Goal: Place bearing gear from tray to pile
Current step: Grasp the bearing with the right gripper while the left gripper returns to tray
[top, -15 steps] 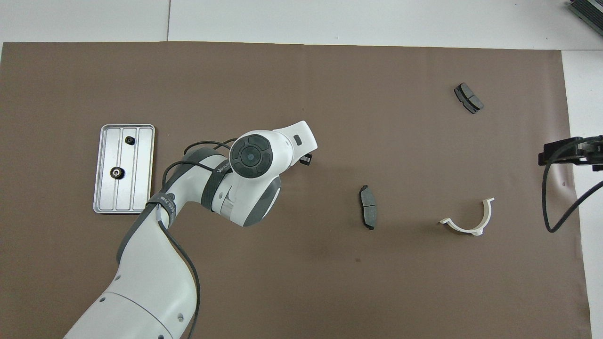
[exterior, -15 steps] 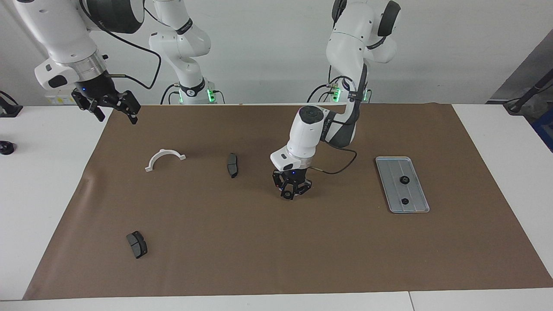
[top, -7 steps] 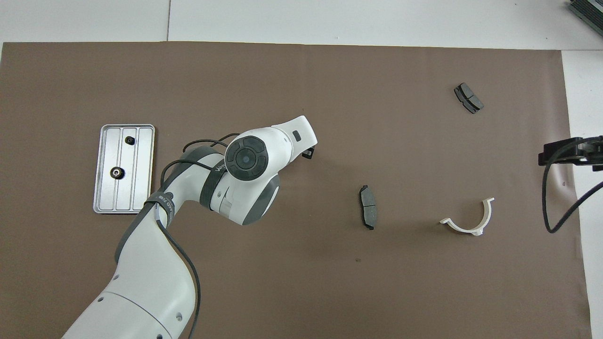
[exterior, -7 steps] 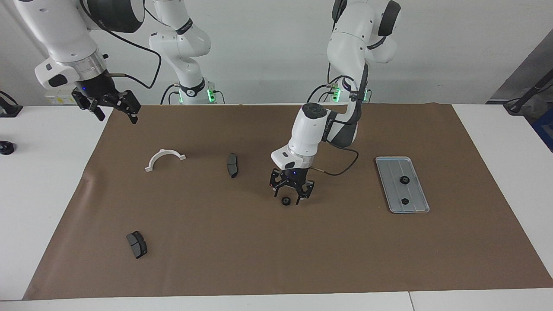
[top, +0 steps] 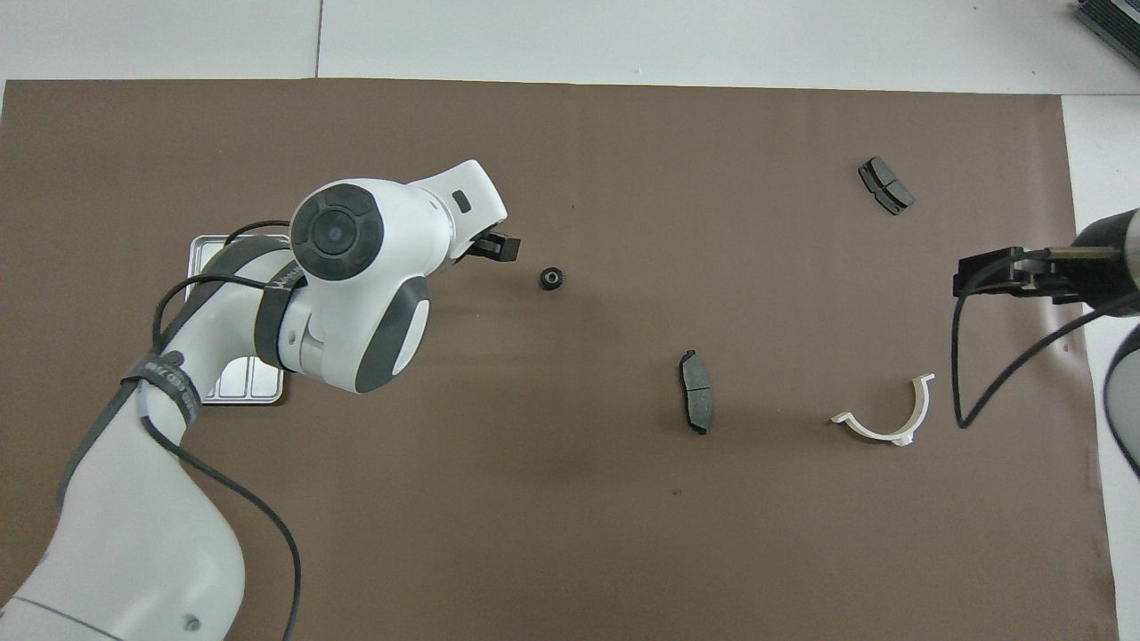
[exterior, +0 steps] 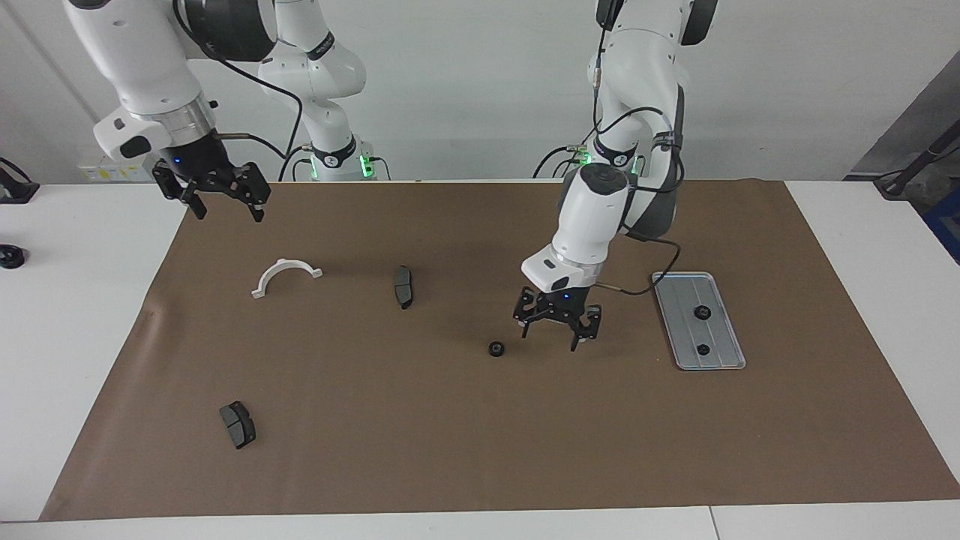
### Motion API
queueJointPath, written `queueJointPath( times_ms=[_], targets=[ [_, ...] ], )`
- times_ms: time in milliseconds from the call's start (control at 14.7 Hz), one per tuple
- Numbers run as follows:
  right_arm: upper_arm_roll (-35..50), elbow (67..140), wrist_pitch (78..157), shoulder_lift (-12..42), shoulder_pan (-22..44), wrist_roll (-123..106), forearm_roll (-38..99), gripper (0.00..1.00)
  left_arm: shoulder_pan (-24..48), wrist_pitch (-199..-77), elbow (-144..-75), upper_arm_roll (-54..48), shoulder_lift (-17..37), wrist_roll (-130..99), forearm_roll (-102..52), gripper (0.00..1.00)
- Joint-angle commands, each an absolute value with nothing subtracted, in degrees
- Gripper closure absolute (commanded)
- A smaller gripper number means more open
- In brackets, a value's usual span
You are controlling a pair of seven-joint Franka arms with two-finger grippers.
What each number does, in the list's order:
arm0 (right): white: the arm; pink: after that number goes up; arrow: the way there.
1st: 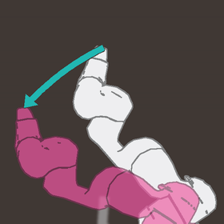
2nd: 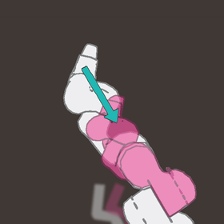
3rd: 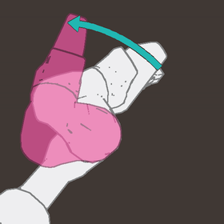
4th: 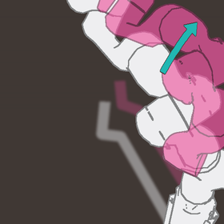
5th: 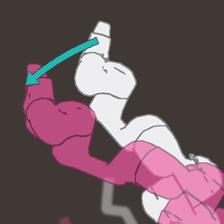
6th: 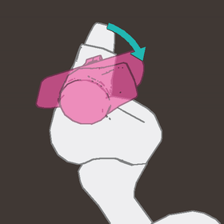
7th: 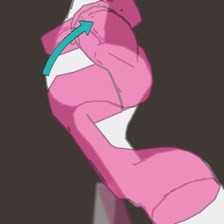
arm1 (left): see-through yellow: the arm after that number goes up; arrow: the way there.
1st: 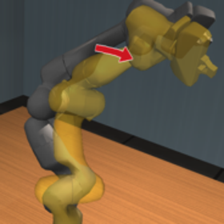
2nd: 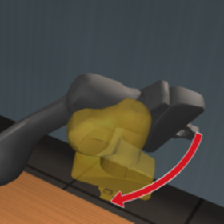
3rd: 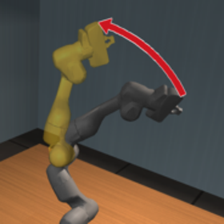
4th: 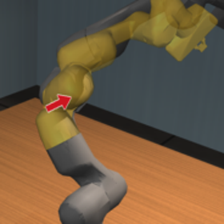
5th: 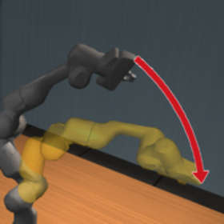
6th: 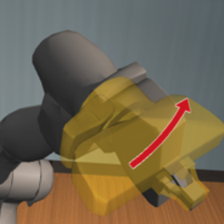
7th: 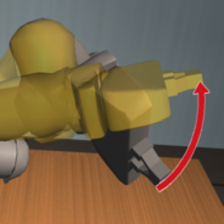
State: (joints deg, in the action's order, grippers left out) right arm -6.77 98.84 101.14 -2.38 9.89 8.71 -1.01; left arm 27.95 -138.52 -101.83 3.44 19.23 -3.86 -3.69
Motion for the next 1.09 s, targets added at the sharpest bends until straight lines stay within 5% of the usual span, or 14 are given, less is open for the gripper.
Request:
queueJointPath(
  times_ms=[0, 477, 750, 886, 1023],
  targets=[
    [-6.59, 96.69, 106.77, 2.62, 15.36, 13.87, 0.96, 0.00, 23.05, -131.34, -105.29, 3.16, 12.93, 0.25, -4.13, 0.00],
    [-6.50, 87.89, 118.37, 20.11, 27.49, 27.33, 0.79, 0.00, 8.72, -118.66, -106.43, 3.08, 9.50, 3.69, -4.13, 0.00],
    [-6.24, 87.28, 127.52, 28.10, 32.52, 33.48, 0.35, 0.00, 3.79, -127.15, -115.20, 3.25, 6.78, 3.69, -4.13, 0.00],
    [-5.63, 79.67, 128.58, 36.25, 35.67, 34.79, -0.17, 0.00, 2.81, -134.18, -120.82, 3.16, 5.37, 3.78, -4.13, 0.00],
    [-5.63, 78.13, 128.93, 38.85, 37.35, 35.59, -1.66, 0.00, 2.64, -137.54, -122.87, 3.25, 5.45, 4.91, -4.13, 0.00]
  ],
)
